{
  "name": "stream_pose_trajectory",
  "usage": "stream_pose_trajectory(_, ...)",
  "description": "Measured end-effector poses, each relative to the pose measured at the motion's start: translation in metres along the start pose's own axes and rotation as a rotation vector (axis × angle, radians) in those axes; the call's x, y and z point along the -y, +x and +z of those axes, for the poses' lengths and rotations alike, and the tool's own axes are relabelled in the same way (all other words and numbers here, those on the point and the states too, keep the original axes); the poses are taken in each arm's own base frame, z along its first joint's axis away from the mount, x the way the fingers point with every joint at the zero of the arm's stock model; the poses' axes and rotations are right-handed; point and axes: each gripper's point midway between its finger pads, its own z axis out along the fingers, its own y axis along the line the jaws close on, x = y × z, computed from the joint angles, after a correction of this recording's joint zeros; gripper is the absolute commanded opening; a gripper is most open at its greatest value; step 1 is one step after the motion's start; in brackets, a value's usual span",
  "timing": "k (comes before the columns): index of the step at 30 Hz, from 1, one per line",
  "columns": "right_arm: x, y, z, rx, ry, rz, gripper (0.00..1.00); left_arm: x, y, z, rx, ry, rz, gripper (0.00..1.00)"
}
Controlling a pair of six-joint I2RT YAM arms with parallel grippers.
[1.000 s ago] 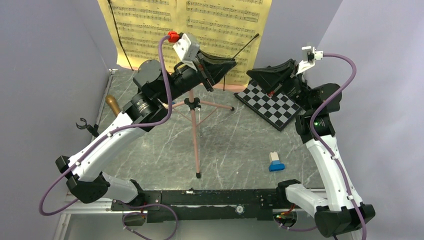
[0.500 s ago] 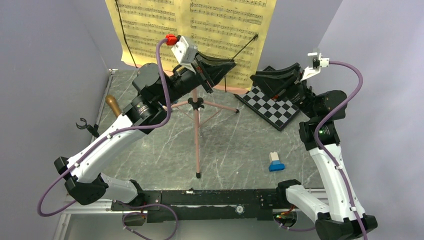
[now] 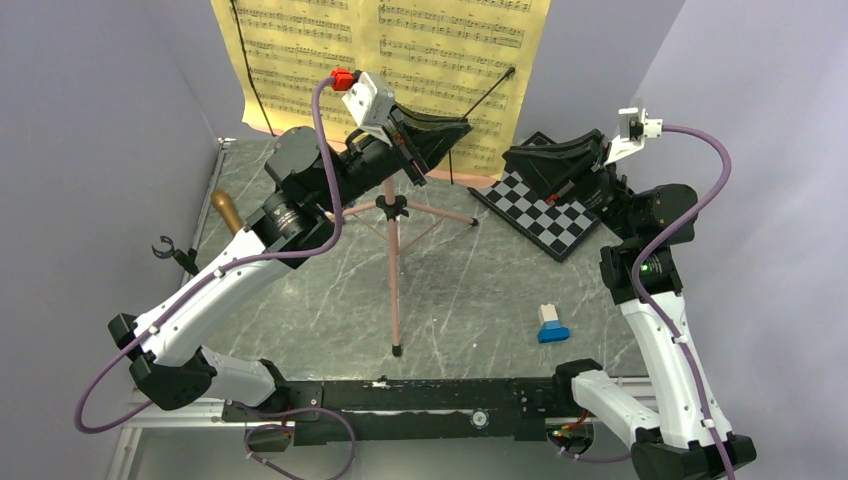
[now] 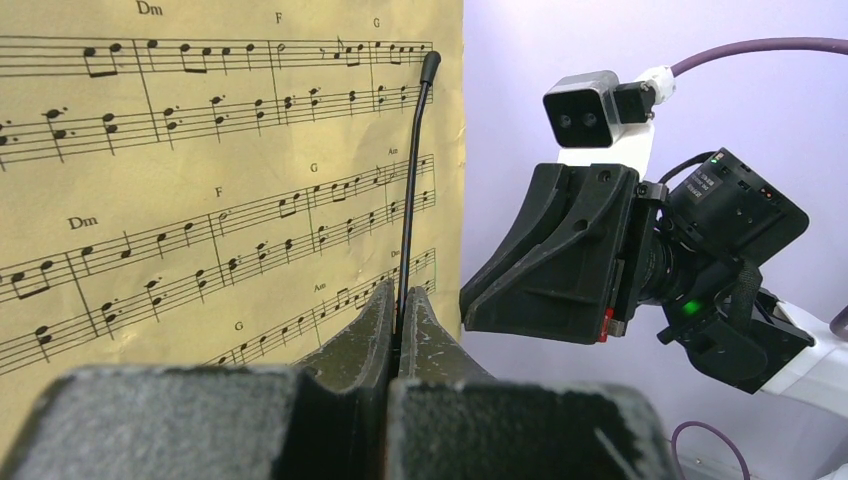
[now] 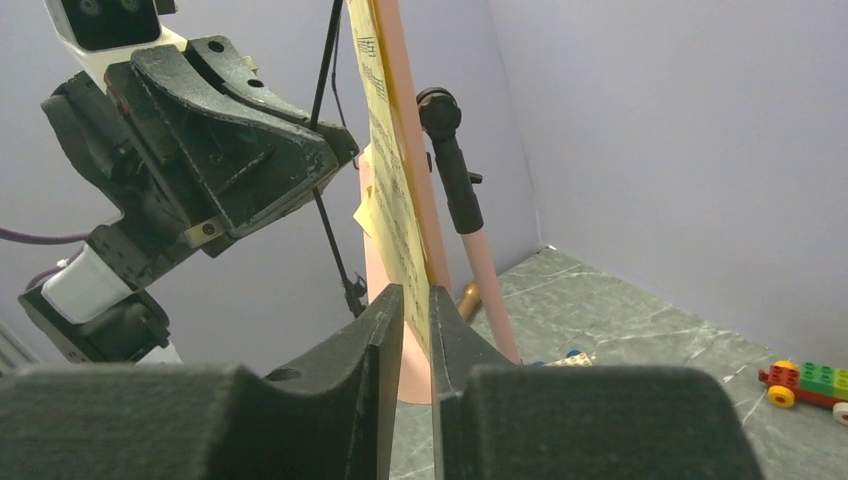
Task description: Pack up the instrument practice props
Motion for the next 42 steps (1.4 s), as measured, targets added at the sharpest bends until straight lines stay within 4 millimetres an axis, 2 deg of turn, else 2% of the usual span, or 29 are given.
stream_pose_trajectory(3, 0.001, 0.001, 0.000, -0.002, 0.002, 0.001, 0.00, 0.000, 0.000, 0.000, 0.000, -0.001, 0.000, 0.00)
stream_pose_trajectory(10, 0.003, 0.003, -0.003, -0.010, 0.029, 0.006, 0.00, -0.001, 0.000, 0.000, 0.001, -0.007, -0.001, 0.00)
stream_pose_trajectory(20, -0.012, -0.012, -0.017, 0.043, 0.058, -0.049, 0.00, -0.005, -0.003, -0.008, 0.027, -0.037, 0.000, 0.00)
stream_pose_trajectory(21, -0.013, -0.013, -0.017, 0.045, 0.056, -0.051, 0.05, -0.005, -0.003, -0.008, 0.028, -0.037, 0.000, 0.00)
stream_pose_trajectory(25, -0.012, -0.012, -0.017, 0.045, 0.059, -0.052, 0.40, -0.004, -0.004, -0.008, 0.032, -0.033, -0.006, 0.00)
stream_pose_trajectory(28, -0.010, -0.011, -0.017, 0.043, 0.064, -0.045, 0.54, -0.001, -0.004, -0.008, 0.030, -0.021, -0.013, 0.00)
stream_pose_trajectory(42, -0.001, -0.006, -0.012, 0.029, 0.075, -0.020, 0.65, 0.009, -0.002, -0.009, 0.031, 0.039, 0.011, 0.00)
